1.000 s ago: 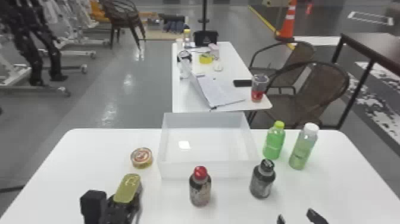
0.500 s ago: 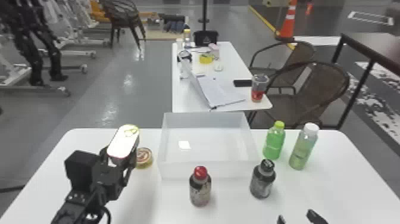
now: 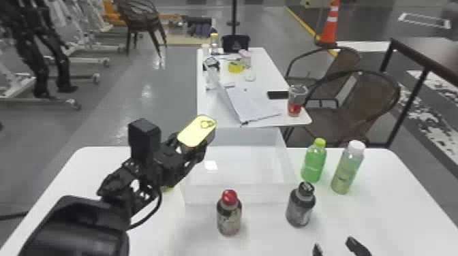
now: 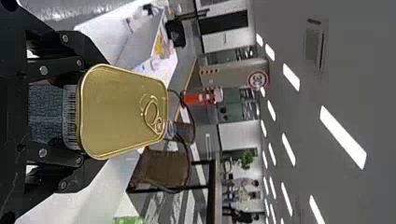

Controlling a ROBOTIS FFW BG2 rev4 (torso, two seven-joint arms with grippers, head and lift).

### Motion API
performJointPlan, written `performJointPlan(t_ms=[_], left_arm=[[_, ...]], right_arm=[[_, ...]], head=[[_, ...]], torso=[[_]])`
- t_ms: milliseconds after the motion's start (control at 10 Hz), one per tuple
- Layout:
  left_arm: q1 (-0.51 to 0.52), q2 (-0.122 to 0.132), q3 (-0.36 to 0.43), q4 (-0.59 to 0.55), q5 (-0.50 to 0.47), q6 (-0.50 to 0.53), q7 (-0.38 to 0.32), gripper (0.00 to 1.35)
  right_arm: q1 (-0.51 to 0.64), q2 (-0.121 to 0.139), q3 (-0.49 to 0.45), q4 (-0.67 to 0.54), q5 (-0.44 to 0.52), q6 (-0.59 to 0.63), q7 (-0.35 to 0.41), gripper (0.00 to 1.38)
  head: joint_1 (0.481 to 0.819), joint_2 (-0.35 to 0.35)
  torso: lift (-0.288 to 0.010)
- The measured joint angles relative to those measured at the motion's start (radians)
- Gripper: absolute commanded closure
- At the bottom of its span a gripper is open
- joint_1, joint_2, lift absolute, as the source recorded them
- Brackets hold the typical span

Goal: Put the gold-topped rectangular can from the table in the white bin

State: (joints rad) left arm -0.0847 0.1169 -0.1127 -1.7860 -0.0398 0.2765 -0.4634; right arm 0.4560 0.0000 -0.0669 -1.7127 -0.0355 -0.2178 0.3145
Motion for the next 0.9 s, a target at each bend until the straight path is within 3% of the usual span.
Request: performJointPlan(t_ms=[400, 700, 800, 900], left_arm=[[-0.193, -0.025, -0.130, 0.331, 0.007, -0.022, -0.132, 0.98], [-0.287, -0.048, -0.136, 0.541, -0.025, -0.020, -0.162, 0.97], [-0.297, -0.049, -0.126, 0.564, -0.043, -0.017, -0.161, 0.65], [-0.299, -0.046, -0.115, 0.569, -0.056, -0.017, -0.156, 0.23]], right_arm=[[-0.008, 0.000, 0.006, 0.013, -0.008, 0.000, 0.000, 0.44], [-0.013, 0.000, 0.009, 0.021, -0.011, 0.000, 0.000, 0.44], [-0.014, 0.000, 0.009, 0.022, -0.012, 0.000, 0.000, 0.44], [-0.014, 0.000, 0.009, 0.023, -0.014, 0.000, 0.000, 0.44]], head=[[0.549, 0.000], [0.549, 0.000], [0.549, 0.000], [0.549, 0.000]], torso=[[-0.100], [-0.100], [-0.100], [-0.100]])
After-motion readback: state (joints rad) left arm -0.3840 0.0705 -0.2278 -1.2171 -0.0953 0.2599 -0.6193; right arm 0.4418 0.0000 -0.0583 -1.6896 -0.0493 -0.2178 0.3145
